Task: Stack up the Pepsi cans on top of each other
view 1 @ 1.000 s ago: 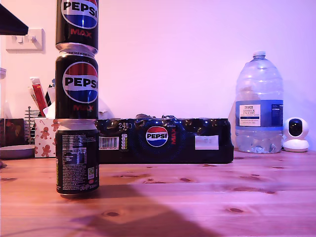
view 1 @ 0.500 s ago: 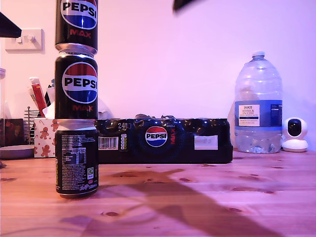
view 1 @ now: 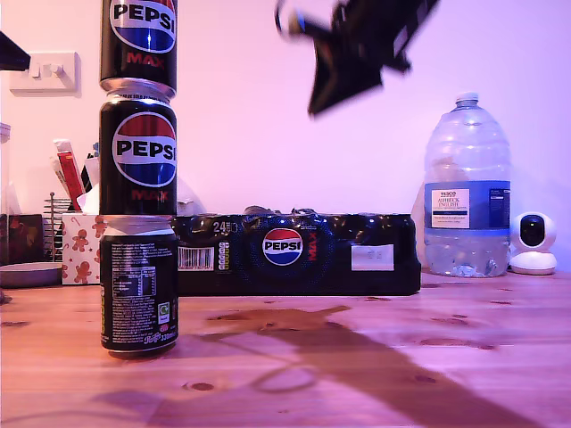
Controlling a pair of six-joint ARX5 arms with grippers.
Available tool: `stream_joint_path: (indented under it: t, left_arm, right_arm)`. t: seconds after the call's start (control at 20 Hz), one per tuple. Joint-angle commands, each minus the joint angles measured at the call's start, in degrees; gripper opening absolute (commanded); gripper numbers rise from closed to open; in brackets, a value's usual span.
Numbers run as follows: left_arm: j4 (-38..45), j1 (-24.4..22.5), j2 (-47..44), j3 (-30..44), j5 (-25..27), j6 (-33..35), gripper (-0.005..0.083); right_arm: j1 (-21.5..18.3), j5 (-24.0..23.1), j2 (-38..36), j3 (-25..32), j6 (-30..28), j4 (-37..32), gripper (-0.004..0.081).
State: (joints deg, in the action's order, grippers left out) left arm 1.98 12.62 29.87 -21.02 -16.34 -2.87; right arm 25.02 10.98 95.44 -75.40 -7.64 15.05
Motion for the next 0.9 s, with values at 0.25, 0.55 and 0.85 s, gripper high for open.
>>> stream_joint_path:
  t: [0.25, 0.55, 0.85]
  left_arm:
    - [-0.22, -0.15, 3.56, 1.29, 0.17, -0.35, -0.0014]
    - [-0.48, -0.96, 3.52, 1.29, 0.37, -1.29, -0.0014]
    - [-0.44, -1.27, 3.48, 1.29, 0.2, -1.25, -0.0014]
  right_arm:
    - [-7.89, 4.46, -12.17, 18.49, 0.09, -11.06, -0.0001]
    - [-12.83, 6.78, -25.88, 33.64, 1.62, -20.37, -0.0002]
    - [-11.56, 4.85, -40.17, 45.18, 3.3, -23.96, -0.0001]
